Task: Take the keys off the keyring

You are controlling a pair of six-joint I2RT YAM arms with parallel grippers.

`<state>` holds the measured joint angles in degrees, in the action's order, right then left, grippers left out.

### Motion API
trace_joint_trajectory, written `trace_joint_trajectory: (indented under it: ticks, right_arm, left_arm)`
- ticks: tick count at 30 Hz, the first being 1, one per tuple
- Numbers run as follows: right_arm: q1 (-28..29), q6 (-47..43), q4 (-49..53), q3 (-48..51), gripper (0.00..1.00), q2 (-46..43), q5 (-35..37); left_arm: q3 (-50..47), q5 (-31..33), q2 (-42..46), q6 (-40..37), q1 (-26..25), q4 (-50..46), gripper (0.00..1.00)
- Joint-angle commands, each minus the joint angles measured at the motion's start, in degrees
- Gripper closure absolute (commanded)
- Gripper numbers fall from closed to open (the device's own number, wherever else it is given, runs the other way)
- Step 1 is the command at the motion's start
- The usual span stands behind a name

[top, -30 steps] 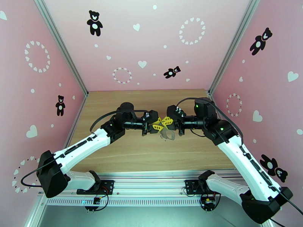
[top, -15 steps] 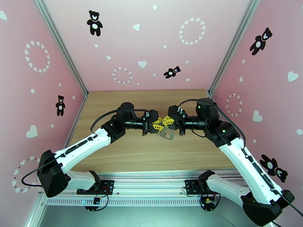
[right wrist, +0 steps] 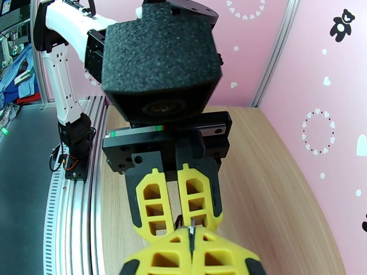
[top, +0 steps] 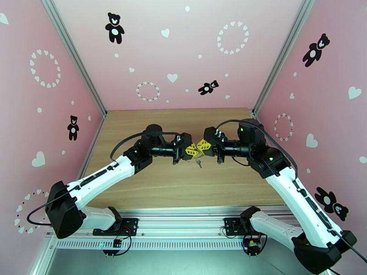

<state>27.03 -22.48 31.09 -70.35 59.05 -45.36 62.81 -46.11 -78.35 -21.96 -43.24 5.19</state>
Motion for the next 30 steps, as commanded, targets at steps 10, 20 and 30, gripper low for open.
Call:
trace_joint_trajectory:
  ticks: [10, 20, 30]
  right_arm:
    - [0.93, -3.1, 0.52, 0.1, 1.0, -2.17, 2.48]
    - [3.32, -6.77, 5.1, -2.4, 1.0, -2.1, 6.59]
    - [6.16, -9.04, 6.53, -2.89, 1.0, -1.98, 11.35]
  left_arm:
    - [-0.02, 0.72, 1.51, 0.99, 0.35, -1.07, 1.0]
    - [3.24, 0.45, 0.85, 0.58, 1.24, -4.65, 1.0]
    - [5.51, 0.91, 0.57, 0.07, 1.67, -6.09, 1.0]
